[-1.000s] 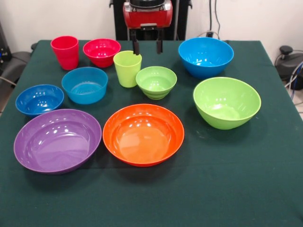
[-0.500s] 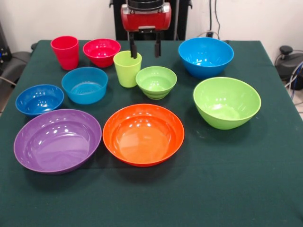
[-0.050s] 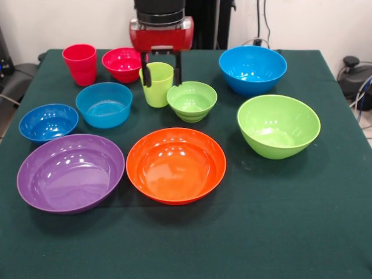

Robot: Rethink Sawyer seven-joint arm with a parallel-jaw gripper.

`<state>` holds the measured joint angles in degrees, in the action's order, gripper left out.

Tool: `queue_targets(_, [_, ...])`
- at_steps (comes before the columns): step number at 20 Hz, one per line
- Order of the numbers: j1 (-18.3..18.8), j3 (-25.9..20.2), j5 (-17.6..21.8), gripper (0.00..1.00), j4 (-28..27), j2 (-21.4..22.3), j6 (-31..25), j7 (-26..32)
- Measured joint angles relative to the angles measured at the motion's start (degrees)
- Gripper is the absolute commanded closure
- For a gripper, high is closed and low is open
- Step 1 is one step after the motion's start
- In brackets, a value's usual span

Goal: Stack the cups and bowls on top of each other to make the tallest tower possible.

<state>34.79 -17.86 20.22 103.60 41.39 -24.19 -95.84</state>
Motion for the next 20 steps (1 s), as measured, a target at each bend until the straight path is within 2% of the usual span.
queue_targets(10, [2.24,-0.59,1.93,0.0,-3.82,-3.17,-1.16,0.0])
queue_targets(20, [4.18,-0.07,8.61,0.0,-3.94,-7.05,-0.29,0.0])
